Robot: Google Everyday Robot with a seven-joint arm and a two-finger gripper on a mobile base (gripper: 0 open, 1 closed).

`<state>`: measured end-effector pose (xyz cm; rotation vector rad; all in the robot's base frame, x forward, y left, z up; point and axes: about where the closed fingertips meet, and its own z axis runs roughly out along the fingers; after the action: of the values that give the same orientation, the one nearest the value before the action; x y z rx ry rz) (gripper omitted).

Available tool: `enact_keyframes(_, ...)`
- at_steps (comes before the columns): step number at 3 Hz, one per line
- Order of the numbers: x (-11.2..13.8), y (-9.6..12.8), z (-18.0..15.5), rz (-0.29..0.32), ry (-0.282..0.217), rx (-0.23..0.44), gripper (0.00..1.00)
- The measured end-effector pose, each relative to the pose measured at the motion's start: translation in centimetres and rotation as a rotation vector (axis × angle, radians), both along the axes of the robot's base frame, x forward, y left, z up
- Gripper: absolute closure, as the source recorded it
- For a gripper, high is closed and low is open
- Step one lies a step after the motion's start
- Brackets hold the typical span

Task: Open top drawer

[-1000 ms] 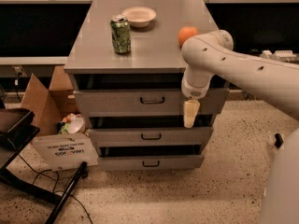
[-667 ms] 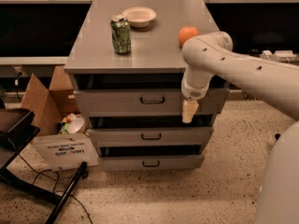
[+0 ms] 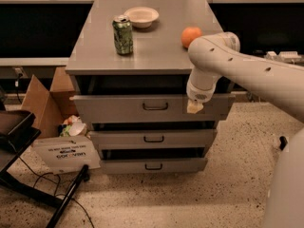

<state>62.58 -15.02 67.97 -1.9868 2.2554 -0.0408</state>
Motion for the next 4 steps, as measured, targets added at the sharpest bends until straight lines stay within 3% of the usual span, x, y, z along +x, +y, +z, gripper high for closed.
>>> enact_keyframes(1,-0.8,-0.7,0.7,-0.030,0.001,0.007,0.96)
enact_keyframes(2,-1.5,-1.0,0.7,-0.038,0.009,0.005,1.00)
enact_keyframes(4,-5.5,-2.3,0.4,-0.092,0.064,-0.001,1.00)
